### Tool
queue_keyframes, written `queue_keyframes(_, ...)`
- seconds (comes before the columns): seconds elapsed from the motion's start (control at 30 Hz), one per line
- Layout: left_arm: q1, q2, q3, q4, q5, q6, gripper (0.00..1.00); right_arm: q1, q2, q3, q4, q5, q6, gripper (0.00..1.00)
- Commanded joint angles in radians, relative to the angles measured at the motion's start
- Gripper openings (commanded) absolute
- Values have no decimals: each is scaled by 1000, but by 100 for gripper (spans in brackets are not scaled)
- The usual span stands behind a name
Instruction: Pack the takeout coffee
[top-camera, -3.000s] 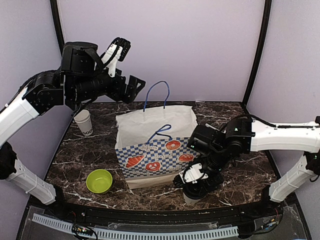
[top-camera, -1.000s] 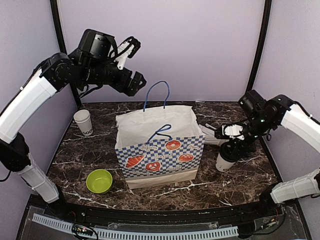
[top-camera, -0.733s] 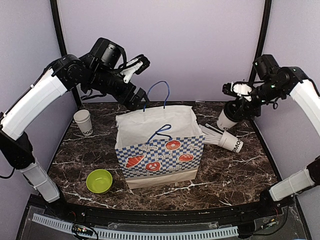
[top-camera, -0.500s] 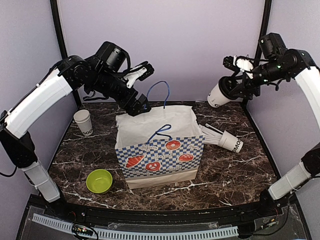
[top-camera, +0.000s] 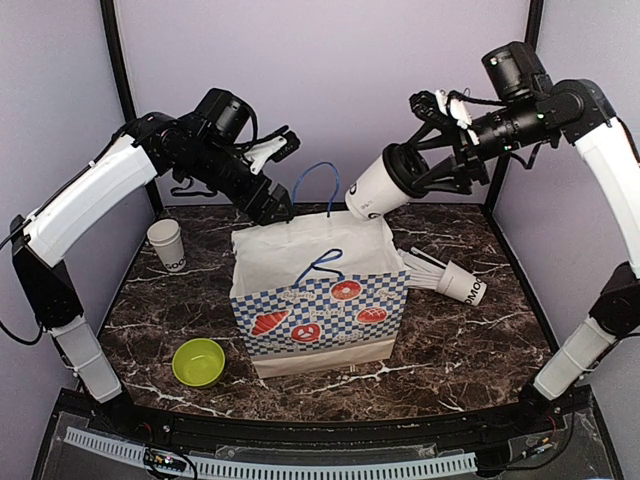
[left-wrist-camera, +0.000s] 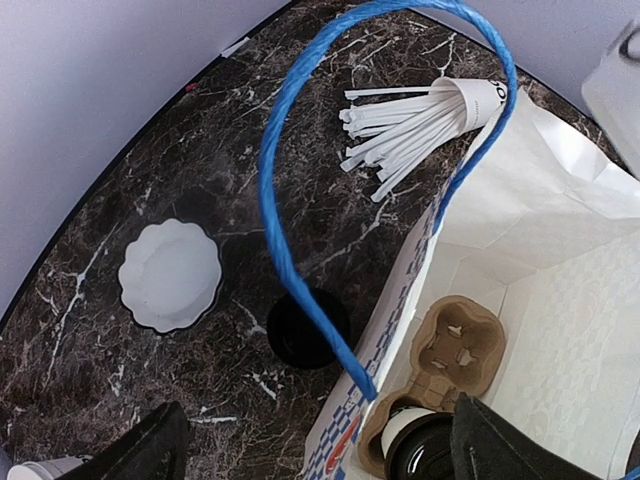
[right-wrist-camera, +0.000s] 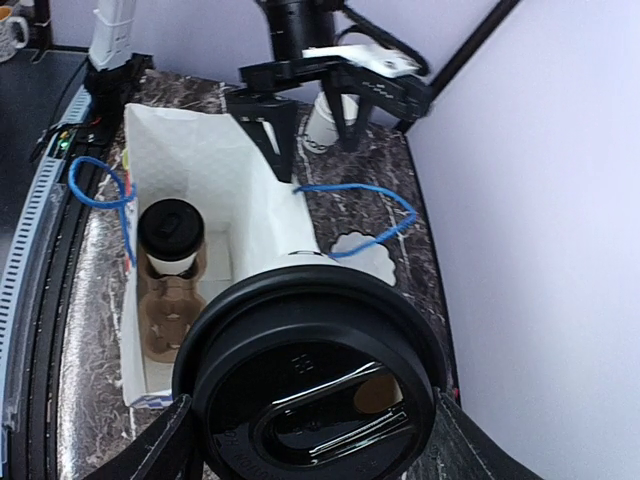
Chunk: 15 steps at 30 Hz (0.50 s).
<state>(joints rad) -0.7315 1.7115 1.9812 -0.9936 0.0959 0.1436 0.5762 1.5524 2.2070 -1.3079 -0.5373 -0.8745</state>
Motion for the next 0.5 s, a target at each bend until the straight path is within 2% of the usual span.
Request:
queue_keyframes(0.0, 6, -16, 10, -1, 79, -2, 93, 112, 30, -40, -27, 42, -21, 57)
queue_keyframes(0.2, 6, -48, 36, 38, 93, 5, 94, 244, 120, -13, -34, 190, -41, 57)
queue_keyframes(0.37, 14, -131, 26, 141, -55, 9, 99, 328, 214, 0, -77, 304, -35, 56)
queue_keyframes(0.47, 49, -168, -9, 199, -79, -9, 99, 370, 246, -2, -109, 362, -27, 55)
